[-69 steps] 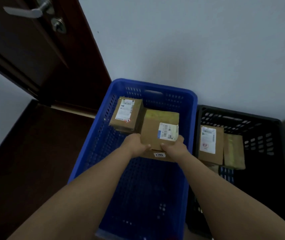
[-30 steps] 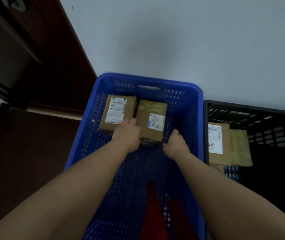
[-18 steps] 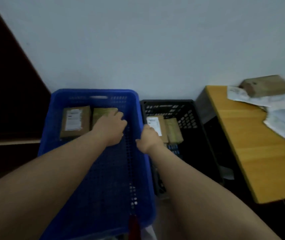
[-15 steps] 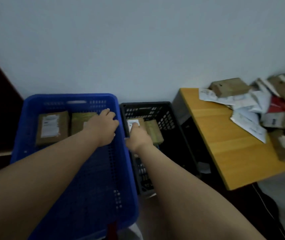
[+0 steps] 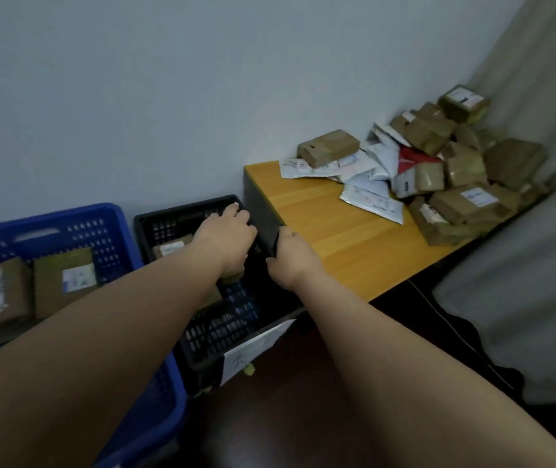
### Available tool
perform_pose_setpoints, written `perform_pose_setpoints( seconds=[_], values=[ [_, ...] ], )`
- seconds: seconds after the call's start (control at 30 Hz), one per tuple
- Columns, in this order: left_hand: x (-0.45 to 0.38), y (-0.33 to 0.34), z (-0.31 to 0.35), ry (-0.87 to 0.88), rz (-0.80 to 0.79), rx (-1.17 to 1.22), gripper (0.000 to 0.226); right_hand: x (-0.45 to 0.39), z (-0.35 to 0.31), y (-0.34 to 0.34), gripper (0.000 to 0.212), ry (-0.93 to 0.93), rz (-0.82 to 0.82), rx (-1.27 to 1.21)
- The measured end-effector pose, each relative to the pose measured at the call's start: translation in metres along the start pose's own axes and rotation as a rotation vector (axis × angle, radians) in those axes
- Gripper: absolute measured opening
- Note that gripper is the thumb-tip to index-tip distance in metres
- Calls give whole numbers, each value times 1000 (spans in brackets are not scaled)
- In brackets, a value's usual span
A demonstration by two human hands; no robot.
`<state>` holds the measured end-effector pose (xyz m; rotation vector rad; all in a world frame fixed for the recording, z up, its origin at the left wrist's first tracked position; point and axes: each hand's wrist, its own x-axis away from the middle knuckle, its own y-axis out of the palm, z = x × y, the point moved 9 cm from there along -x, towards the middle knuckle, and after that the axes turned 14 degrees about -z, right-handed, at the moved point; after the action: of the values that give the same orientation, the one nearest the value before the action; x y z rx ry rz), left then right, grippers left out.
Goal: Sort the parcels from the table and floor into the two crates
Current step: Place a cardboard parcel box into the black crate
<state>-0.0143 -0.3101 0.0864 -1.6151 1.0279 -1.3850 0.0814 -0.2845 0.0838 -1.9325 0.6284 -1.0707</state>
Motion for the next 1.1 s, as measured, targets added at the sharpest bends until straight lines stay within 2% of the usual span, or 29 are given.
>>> perform_pose_setpoints(
  seconds=[0.2, 0.37, 0.5, 0.57, 0.67, 0.9, 1.1],
  values=[
    [-11, -100, 130, 92, 112, -135, 44, 63, 109, -86, 55, 24, 105, 6],
    [-23, -177, 209, 144, 229, -184, 39, 99, 176, -151, 50, 32, 211, -20],
    [-52, -205, 266, 225, 284, -148, 41, 105, 222, -181, 45, 31, 260, -72],
    [-76, -202, 288, 256, 255, -124, 43, 101, 246, -192, 46, 41, 263, -75],
    [-124, -189, 312, 272, 151, -121, 45, 84, 290, -204, 51, 74, 261, -79],
    [-260, -217, 355, 313, 155, -70, 47, -1, 395, -231, 54, 162, 229, -111],
    [-388, -226, 348, 205, 121, 3, 61, -98, 474, -267, 46, 217, 213, -151]
  ],
)
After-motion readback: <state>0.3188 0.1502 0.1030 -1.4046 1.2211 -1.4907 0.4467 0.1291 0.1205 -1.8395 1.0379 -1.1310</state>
